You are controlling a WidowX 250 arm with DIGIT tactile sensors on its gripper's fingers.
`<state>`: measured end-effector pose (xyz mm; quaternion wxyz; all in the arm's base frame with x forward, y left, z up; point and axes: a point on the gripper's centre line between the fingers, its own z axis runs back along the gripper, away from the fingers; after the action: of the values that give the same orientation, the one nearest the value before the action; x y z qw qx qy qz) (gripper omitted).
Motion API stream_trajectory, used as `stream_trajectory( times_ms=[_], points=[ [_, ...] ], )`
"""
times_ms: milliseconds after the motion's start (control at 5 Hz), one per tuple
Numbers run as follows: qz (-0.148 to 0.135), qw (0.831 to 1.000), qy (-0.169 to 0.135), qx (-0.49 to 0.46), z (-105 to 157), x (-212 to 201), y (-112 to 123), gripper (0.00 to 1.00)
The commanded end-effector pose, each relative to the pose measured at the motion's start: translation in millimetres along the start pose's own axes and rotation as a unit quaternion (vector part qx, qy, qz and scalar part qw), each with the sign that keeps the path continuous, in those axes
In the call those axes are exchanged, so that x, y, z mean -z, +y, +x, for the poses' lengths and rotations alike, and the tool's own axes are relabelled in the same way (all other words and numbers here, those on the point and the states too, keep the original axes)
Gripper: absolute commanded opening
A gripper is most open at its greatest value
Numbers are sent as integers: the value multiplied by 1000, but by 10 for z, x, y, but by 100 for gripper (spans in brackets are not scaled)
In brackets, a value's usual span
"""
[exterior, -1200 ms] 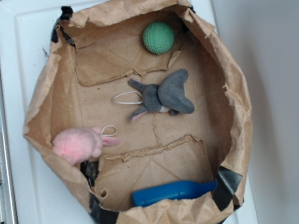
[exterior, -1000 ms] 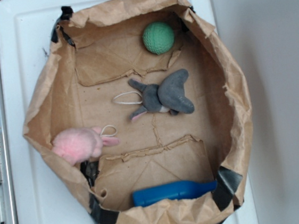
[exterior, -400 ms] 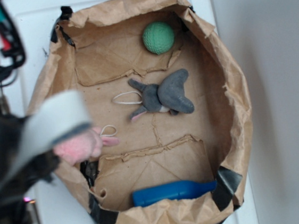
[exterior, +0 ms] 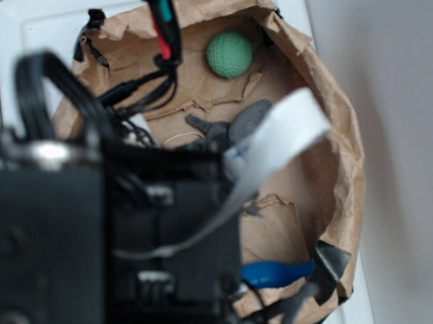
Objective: Grab the green ball.
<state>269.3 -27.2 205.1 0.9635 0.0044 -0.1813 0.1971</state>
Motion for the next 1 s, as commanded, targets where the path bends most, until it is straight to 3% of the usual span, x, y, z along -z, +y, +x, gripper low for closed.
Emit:
stream_trajectory(
  times_ms=[0, 400, 800],
  points=[
    [-9, 1000, -19, 0, 71, -105, -5, 100],
    [-9, 1000, -19, 0, 71, -105, -5, 100],
    [22, 994, -66, -82, 170, 551, 34, 100]
  ],
)
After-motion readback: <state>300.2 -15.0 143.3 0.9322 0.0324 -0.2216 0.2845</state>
